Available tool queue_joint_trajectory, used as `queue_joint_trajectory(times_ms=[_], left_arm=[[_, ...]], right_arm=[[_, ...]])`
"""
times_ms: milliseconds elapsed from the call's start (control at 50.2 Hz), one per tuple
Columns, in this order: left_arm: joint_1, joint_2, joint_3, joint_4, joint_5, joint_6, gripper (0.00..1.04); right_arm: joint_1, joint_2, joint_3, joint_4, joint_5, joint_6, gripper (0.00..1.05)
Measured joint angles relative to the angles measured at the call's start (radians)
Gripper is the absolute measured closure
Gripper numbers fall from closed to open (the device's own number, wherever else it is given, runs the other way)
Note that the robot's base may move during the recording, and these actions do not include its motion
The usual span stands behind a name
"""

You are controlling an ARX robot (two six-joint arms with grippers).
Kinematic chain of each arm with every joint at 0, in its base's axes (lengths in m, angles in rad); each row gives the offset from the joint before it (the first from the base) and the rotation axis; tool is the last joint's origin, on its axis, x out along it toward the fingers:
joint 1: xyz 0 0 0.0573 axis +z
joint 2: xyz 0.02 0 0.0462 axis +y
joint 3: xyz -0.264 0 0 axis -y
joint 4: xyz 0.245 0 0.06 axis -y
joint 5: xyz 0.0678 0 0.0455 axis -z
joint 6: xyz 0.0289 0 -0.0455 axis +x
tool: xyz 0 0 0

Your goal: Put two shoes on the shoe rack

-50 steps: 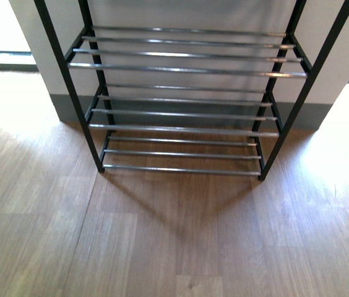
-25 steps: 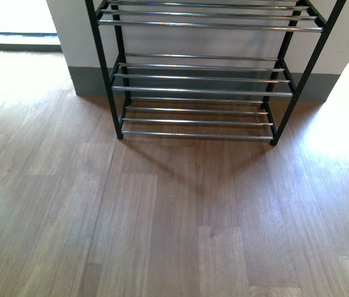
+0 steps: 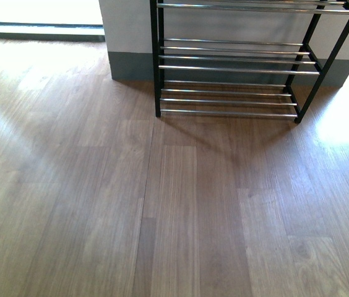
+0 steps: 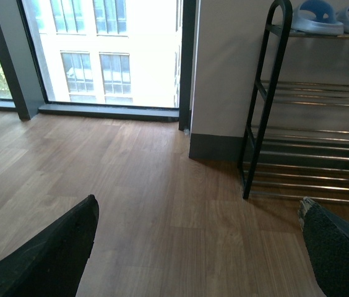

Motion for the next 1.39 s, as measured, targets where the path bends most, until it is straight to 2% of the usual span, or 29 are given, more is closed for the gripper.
queue_joint_trajectory(times_ms=[1394], left_arm=[[0.0, 0.0, 0.0, 0.0, 0.002, 0.0, 0.09]], right_arm=[[0.0, 0.0, 0.0, 0.0, 0.003, 0.0, 0.09]])
